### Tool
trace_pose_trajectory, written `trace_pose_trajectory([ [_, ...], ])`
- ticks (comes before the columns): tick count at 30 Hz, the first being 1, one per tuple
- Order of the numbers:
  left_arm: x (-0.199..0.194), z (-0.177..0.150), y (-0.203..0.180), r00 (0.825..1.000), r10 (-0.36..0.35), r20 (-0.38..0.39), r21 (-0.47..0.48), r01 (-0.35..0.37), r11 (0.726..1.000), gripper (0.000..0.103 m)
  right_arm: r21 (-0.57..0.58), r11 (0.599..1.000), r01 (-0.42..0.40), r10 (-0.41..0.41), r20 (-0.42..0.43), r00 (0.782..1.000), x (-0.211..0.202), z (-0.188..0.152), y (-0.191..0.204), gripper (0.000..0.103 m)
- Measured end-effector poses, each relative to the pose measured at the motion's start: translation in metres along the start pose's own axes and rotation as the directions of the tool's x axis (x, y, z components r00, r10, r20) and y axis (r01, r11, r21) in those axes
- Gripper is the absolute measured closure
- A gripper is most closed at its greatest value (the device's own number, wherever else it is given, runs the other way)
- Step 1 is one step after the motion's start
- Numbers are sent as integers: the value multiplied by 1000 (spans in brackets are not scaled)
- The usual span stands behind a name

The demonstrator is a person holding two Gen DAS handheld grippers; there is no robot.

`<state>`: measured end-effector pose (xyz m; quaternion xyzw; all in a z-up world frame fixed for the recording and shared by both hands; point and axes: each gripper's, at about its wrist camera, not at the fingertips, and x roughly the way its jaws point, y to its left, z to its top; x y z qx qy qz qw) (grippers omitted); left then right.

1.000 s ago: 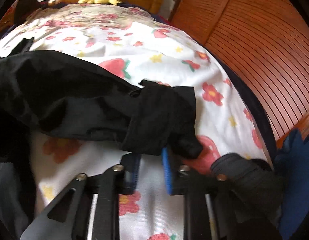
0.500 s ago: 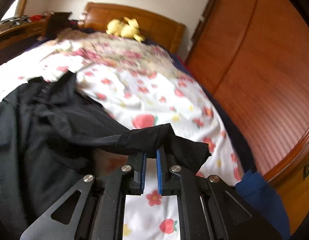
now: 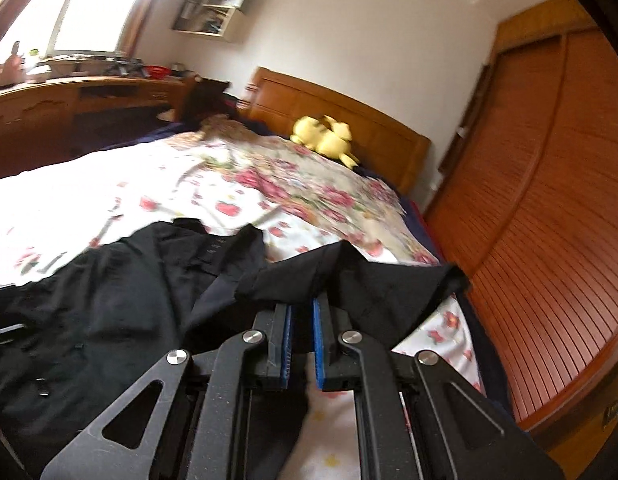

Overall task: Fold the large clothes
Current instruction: 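Carry the sleeve cuff with the right tool across the coat front, then lay the sleeve on the coat front and open the right tool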

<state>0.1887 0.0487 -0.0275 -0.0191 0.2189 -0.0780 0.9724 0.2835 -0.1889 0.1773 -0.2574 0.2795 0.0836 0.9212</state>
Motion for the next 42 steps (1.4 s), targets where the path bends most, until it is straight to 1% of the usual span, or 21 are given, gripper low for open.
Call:
trace_pose_trajectory([
  [3, -9, -3, 9, 1000, 16, -5, 2, -16, 1000, 44, -12, 999, -35, 35, 8, 999, -4, 0, 20, 93],
  [7, -22, -5, 21, 1000, 25, 2, -25, -25, 999, 44, -10, 996, -90, 90, 4, 996, -7, -5, 47, 93],
  [10, -31, -10, 25, 999, 35, 2, -33, -35, 999, 44, -17, 993, -114, 114, -1, 993, -13, -8, 66, 93],
  [18, -44, -29, 31, 998, 50, -42, -11, -51, 999, 44, -27, 987, -157, 157, -13, 988, -22, -17, 93, 93],
  [22, -53, -32, 37, 997, 49, -53, -22, -50, 999, 44, -45, 983, -177, 177, -4, 984, -26, -21, 106, 93],
  [24, -57, -33, 40, 997, 52, -54, -28, -54, 998, 44, -32, 975, -219, 219, -1, 976, -32, -20, 111, 93],
  [25, -59, -35, 41, 997, 53, -57, -31, -55, 998, 44, -6, 968, -249, 249, 15, 968, -37, -19, 111, 93],
  [27, -62, -38, 43, 996, 55, -66, -33, -57, 998, 44, 16, 963, -269, 268, 31, 963, -44, -17, 115, 93],
  [32, -65, -46, 47, 991, 94, -94, -20, -96, 995, 44, 52, 944, -325, 322, 56, 945, -56, -17, 124, 93],
  [33, -66, -47, 47, 991, 91, -98, -26, -94, 995, 44, 59, 941, -334, 330, 59, 942, -57, -16, 125, 89],
  [35, -69, -46, 47, 991, 88, -101, -36, -92, 995, 44, 71, 936, -344, 340, 69, 938, -59, -18, 125, 68],
  [36, -70, -45, 45, 991, 94, -100, -33, -97, 995, 44, 75, 934, -350, 345, 72, 936, -59, -19, 125, 66],
  [40, -78, -48, 40, 990, 101, -99, -20, -103, 994, 44, 95, 936, -338, 335, 50, 941, -51, -32, 116, 66],
  [42, -78, -47, 32, 990, 99, -105, -10, -100, 995, 44, 123, 933, -337, 334, 45, 942, -46, -44, 105, 66],
])
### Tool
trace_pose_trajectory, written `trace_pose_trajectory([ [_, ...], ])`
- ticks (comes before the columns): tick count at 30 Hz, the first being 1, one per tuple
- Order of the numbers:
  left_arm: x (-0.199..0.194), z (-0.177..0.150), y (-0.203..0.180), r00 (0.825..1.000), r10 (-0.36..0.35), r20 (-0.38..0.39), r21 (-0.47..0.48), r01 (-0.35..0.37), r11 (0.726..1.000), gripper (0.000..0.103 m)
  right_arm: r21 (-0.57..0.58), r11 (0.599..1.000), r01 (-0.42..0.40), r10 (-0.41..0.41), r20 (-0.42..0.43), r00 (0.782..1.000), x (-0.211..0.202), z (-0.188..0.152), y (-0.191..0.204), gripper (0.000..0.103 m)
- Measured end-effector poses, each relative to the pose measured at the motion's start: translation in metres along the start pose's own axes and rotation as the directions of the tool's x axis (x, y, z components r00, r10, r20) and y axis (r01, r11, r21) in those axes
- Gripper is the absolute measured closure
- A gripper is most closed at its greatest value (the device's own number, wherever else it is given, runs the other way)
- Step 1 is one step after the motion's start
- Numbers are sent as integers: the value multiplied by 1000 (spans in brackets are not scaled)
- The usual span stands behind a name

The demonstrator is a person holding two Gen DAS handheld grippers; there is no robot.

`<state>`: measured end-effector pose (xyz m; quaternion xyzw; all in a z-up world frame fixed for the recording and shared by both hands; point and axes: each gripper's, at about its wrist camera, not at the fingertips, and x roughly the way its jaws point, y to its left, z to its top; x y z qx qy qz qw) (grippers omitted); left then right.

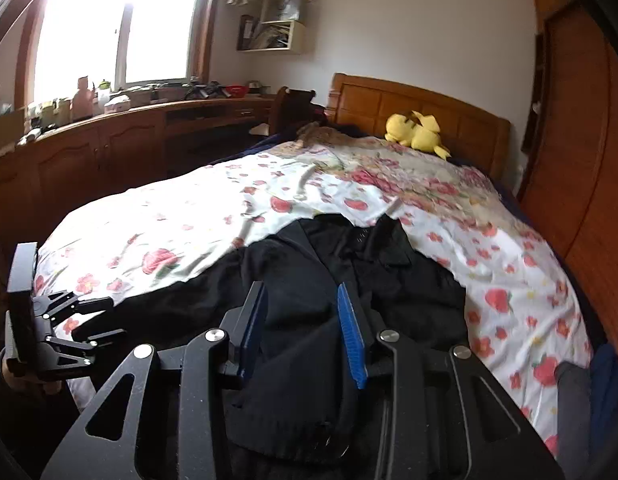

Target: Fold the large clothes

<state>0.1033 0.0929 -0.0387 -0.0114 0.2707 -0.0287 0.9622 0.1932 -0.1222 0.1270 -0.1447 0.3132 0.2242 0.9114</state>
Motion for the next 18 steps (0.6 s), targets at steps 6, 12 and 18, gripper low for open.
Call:
trace_pose_trajectory([
  [6, -5, 5, -35, 1000, 10, -4, 80, -10, 997, 44, 54, 998, 24, -22, -38, 999, -1, -39, -36, 66],
  [12, -8, 14, -79, 998, -51, -26, 126, 54, 991, 44, 107, 993, 59, -45, -129, 991, -4, -91, -66, 66],
  [18, -13, 24, -129, 992, -121, -32, 160, 124, 979, 44, 169, 981, 94, -66, -167, 984, -10, -134, -87, 42],
])
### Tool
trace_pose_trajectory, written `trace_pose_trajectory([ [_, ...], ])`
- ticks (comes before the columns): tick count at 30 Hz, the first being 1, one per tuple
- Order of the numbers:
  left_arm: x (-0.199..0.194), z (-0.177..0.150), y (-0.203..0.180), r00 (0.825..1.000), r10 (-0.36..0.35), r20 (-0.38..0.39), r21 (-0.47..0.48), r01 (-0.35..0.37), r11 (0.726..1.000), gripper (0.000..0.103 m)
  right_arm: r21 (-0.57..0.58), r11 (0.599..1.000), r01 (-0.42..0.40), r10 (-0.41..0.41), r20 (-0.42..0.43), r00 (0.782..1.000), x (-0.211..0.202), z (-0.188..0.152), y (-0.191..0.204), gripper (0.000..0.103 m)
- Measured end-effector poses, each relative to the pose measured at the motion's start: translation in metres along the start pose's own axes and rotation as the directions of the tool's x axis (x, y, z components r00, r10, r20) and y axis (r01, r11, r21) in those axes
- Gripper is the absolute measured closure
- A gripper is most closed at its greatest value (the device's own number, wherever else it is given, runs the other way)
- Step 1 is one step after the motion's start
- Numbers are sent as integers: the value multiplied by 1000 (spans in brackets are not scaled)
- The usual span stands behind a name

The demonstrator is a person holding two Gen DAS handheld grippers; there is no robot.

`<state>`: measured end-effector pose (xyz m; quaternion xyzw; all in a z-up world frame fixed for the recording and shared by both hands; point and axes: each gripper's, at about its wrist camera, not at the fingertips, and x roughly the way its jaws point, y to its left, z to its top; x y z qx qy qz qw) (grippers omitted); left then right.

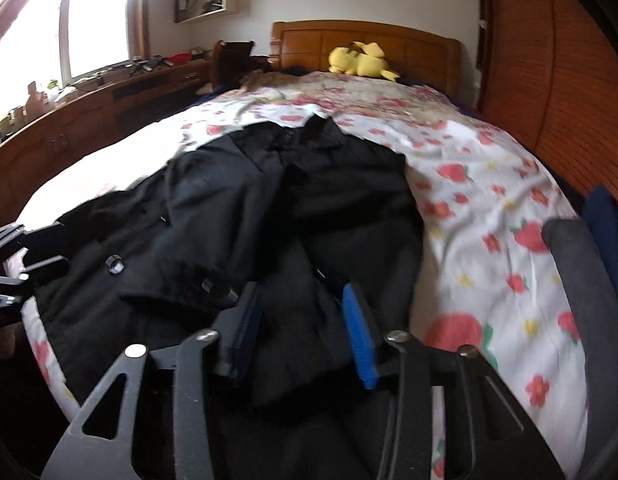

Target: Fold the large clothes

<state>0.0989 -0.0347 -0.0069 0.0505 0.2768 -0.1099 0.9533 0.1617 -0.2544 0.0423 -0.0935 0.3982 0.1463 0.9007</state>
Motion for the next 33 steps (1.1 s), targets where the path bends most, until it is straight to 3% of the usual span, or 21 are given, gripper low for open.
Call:
trace_pose_trajectory([
  [2, 3, 5, -17, 1000, -24, -5, 20, 25, 1000, 44, 21, 1000, -13, 13, -2, 1000, 2, -9, -9, 28],
  [3, 4, 6, -22, 999, -37, -11, 27, 37, 999, 44, 27, 999, -18, 18, -4, 1000, 2, -13, -12, 27],
  [9, 22, 15, -58, 994, -101, -51, 70, 104, 992, 44, 47, 999, -5, 7, -31, 999, 1, -32, -30, 26],
  [12, 35, 18, -57, 988, -130, -83, 72, 136, 988, 44, 55, 998, -9, 10, -31, 999, -4, -36, -37, 26],
  [18, 50, 21, -69, 983, -113, -142, 100, 128, 987, 44, 87, 996, -19, 20, -11, 1000, -16, -38, -48, 26],
  [23, 62, 20, -81, 979, -57, -194, 148, 86, 985, 46, 106, 994, -17, 18, -11, 1000, -16, -41, -58, 26],
  [25, 62, 23, -82, 980, -47, -194, 162, 79, 984, 63, 107, 994, -14, 16, -14, 1000, -16, -41, -60, 26],
  [27, 60, 26, -78, 978, -59, -199, 154, 91, 984, 98, 107, 994, -9, 11, -14, 1000, -17, -42, -61, 26],
  [33, 18, 47, -56, 998, -15, -61, 120, 23, 992, 99, 99, 995, -18, 17, 16, 1000, -21, -34, -53, 26],
])
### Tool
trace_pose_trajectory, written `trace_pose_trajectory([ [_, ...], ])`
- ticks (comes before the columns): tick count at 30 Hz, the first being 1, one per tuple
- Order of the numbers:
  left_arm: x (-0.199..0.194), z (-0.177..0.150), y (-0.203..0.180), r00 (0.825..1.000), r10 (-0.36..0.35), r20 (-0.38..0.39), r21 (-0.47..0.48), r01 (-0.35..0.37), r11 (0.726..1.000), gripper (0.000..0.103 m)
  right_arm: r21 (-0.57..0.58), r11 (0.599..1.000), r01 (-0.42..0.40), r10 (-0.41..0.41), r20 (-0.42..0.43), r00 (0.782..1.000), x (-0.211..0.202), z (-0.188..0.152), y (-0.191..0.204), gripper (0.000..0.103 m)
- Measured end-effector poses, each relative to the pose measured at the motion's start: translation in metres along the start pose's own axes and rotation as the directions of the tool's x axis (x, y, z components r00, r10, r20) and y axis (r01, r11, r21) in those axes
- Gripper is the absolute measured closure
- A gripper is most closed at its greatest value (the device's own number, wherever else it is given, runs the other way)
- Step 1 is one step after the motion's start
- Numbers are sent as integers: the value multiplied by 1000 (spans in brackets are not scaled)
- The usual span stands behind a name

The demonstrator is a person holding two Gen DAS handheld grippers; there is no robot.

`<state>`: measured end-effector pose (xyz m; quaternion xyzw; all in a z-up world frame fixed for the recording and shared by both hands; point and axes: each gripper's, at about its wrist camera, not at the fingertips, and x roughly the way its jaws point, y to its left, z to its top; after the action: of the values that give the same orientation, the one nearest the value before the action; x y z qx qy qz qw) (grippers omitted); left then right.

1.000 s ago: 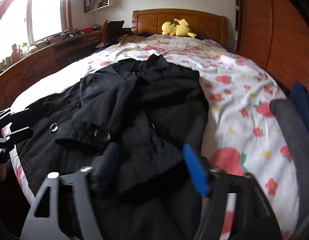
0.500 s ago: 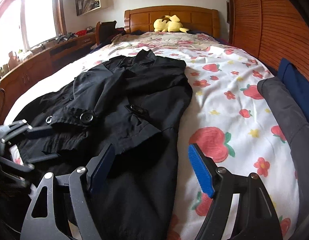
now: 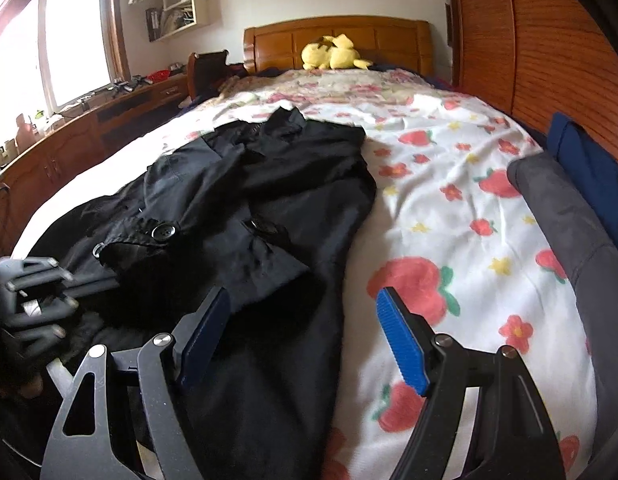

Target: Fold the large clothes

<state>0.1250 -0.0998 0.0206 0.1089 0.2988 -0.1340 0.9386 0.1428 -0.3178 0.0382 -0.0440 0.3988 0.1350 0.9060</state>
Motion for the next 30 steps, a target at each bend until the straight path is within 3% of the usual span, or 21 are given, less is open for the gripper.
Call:
trace_pose_trajectory([
  [6, -38, 12, 48, 992, 106, 65, -36, -104, 994, 99, -28, 999, -30, 30, 7, 1000, 9, 13, 21, 26],
  [13, -50, 12, 107, 974, 224, 42, -110, -218, 970, 99, -68, 997, -36, 36, 7, 999, 24, 24, 45, 26],
  [17, -52, 12, 131, 966, 256, 29, -150, -249, 957, 99, -80, 996, -41, 41, -5, 999, 34, 27, 54, 26],
  [24, -44, 11, 134, 946, 322, 15, -167, -316, 934, 99, -94, 995, -40, 38, -18, 999, 44, 29, 63, 26],
  [30, -30, 6, 137, 950, 311, -23, -200, -309, 930, 98, -94, 995, -39, 36, -30, 999, 48, 27, 65, 26],
])
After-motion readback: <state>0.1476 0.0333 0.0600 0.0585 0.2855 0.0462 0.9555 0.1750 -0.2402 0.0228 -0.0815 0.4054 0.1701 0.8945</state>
